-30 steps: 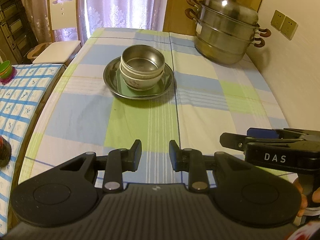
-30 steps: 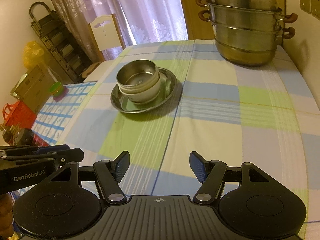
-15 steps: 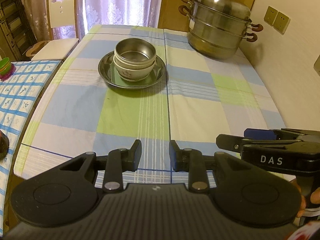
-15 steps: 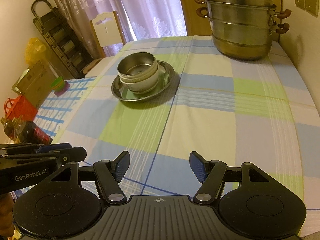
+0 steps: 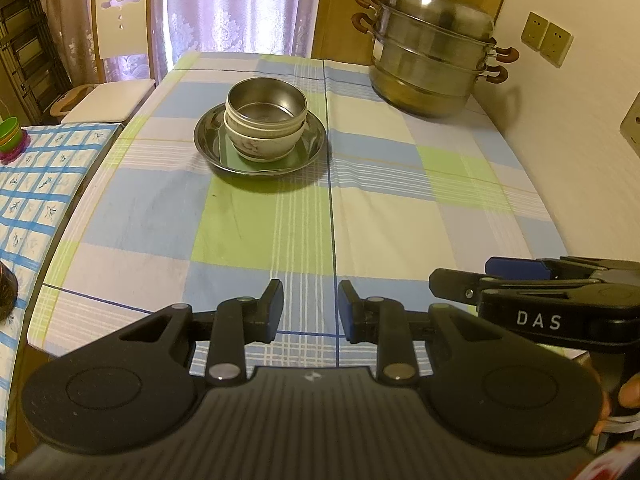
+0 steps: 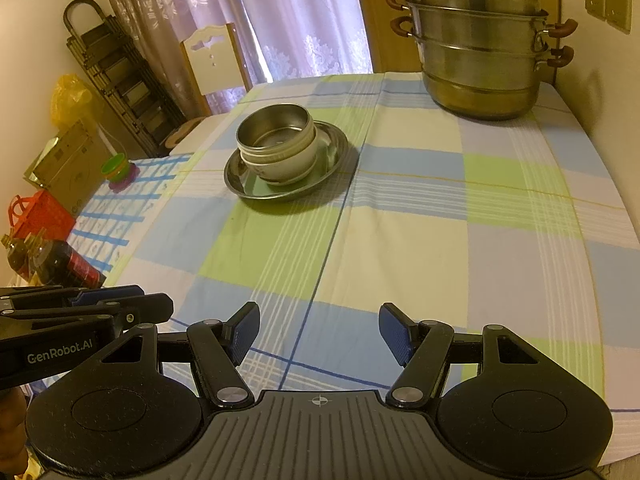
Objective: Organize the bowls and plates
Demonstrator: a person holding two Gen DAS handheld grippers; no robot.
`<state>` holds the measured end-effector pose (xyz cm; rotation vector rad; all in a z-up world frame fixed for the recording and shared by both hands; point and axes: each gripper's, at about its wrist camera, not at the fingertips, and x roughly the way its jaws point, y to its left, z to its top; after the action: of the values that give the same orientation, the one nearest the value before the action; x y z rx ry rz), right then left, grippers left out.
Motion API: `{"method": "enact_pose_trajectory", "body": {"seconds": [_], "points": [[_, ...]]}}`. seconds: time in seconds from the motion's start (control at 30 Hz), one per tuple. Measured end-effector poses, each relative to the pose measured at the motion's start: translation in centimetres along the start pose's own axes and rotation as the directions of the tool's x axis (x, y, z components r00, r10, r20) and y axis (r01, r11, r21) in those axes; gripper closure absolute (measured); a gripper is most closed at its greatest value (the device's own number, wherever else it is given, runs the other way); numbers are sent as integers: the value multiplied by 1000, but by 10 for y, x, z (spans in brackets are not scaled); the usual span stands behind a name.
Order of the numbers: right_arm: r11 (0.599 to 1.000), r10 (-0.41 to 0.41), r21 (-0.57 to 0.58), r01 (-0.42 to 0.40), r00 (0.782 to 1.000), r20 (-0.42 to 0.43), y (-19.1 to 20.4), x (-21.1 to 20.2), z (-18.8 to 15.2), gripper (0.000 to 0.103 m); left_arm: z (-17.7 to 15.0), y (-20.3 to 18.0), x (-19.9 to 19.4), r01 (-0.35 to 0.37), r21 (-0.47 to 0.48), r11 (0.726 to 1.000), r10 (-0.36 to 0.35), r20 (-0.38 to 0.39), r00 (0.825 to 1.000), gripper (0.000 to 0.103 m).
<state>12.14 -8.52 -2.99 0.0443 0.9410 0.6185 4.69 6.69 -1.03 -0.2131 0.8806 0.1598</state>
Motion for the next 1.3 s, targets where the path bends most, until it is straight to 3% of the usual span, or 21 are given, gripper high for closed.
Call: {"method": "enact_pose_trajectory", "body": {"seconds": [1.3], "points": [[1000, 0, 8, 0, 1000, 0, -15, -7, 0, 37, 4, -19, 7, 10, 14, 1000, -9, -5, 1000, 77]]}}
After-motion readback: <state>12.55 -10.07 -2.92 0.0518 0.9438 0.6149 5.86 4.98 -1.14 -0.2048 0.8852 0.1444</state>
